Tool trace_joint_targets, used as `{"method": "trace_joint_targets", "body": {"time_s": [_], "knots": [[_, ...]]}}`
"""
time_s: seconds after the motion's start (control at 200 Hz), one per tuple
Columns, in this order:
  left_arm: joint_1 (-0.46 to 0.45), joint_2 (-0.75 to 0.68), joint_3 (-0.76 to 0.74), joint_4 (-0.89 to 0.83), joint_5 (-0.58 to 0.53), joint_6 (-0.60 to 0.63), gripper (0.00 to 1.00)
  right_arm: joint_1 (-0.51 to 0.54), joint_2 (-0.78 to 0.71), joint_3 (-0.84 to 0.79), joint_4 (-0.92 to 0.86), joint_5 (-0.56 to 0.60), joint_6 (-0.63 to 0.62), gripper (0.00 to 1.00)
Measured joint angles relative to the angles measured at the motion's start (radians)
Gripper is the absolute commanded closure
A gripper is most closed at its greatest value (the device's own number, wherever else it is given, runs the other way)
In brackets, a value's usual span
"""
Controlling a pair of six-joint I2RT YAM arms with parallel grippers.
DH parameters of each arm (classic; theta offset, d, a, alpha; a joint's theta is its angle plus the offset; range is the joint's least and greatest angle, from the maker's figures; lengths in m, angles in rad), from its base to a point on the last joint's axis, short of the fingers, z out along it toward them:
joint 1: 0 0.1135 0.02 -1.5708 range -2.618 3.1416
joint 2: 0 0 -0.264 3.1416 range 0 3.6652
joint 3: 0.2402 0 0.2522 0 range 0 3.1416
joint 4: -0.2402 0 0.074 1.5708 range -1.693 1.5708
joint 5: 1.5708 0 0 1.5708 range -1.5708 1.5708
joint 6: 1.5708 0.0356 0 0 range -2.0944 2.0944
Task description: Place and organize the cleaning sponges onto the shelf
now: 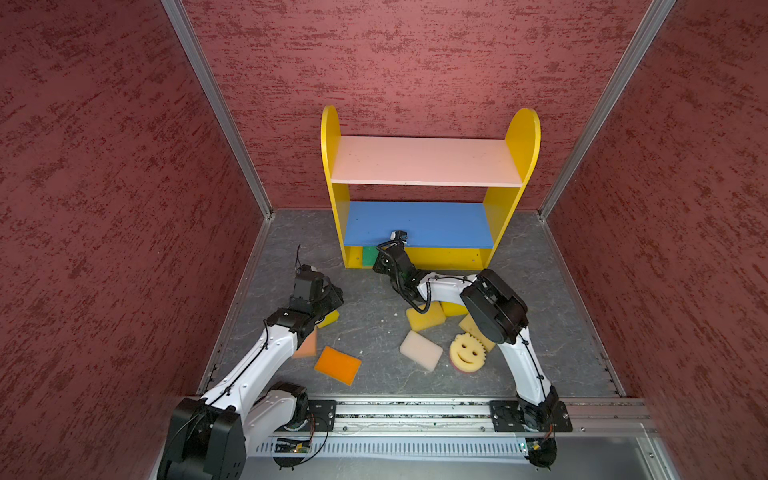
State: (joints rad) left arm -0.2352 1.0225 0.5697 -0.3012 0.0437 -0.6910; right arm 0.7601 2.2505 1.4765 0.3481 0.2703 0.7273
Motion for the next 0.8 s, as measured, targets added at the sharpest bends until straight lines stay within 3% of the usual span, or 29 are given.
{"method": "trace_joint_targets", "body": {"time_s": [0.331,0.796], "knots": [[0.0,-0.017,0.0,-0.024,-0.023,0.008,0.59,-0.004,0.026,0.026,0.015,0.022,0.005,0.84],[-0.001,-0.06,0.0,-0.048,-0.031,0.008,0.57,-0.003,-0.007,-0.026,0.033,-0.016,-0.003,0.82]]}}
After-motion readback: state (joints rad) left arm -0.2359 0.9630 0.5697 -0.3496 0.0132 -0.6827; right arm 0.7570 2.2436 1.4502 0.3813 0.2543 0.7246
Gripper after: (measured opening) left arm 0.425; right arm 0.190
